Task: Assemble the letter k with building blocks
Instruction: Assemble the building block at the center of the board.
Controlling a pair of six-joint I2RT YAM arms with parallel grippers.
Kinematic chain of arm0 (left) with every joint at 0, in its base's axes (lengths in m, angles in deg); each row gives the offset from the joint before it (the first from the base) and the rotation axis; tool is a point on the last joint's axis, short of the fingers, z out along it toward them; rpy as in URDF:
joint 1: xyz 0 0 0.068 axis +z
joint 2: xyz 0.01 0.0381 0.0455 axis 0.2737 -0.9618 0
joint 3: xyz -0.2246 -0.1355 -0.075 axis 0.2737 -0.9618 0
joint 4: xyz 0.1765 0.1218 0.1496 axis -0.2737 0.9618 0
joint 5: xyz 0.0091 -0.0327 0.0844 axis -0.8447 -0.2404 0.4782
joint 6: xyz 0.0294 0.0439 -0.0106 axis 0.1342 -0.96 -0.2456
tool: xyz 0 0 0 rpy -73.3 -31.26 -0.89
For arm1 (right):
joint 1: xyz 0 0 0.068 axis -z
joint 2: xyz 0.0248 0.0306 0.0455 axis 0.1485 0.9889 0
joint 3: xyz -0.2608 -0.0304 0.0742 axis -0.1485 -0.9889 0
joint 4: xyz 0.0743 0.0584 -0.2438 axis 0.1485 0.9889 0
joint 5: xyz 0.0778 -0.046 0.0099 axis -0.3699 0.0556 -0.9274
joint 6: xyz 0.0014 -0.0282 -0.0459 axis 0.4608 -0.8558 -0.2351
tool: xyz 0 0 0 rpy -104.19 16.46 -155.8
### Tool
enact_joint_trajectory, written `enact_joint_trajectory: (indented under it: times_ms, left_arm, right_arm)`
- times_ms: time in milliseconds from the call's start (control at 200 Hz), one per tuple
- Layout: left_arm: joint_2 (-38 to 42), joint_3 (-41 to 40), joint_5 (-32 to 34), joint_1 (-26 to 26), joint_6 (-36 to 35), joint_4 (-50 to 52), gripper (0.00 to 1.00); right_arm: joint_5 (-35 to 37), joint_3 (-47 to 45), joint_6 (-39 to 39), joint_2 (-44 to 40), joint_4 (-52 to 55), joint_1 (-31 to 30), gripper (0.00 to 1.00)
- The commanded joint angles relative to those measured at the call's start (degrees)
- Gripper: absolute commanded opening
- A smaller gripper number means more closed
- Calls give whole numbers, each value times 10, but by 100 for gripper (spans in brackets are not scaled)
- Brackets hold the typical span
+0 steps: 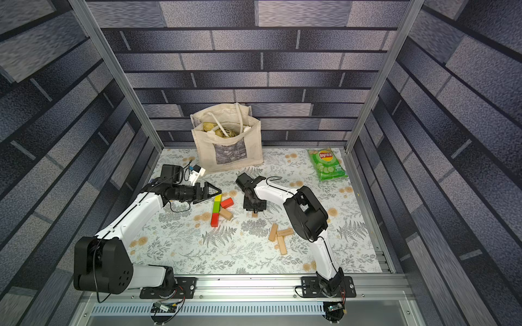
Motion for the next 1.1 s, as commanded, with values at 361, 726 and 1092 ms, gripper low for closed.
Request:
enact_joint_trajectory:
  times_ms: [361, 726, 1092]
  left_arm:
    - [-4, 1, -3, -4, -10, 12, 100]
    - [-5, 2, -2, -8, -15, 16, 100]
    - [-10, 9, 14, -16, -33, 37, 100]
  right_arm:
    - [24, -24, 3, 7, -5, 4, 65]
    - [54, -28, -23, -46, -21, -11, 79]
    - [39, -52, -52, -151, -62, -35, 85]
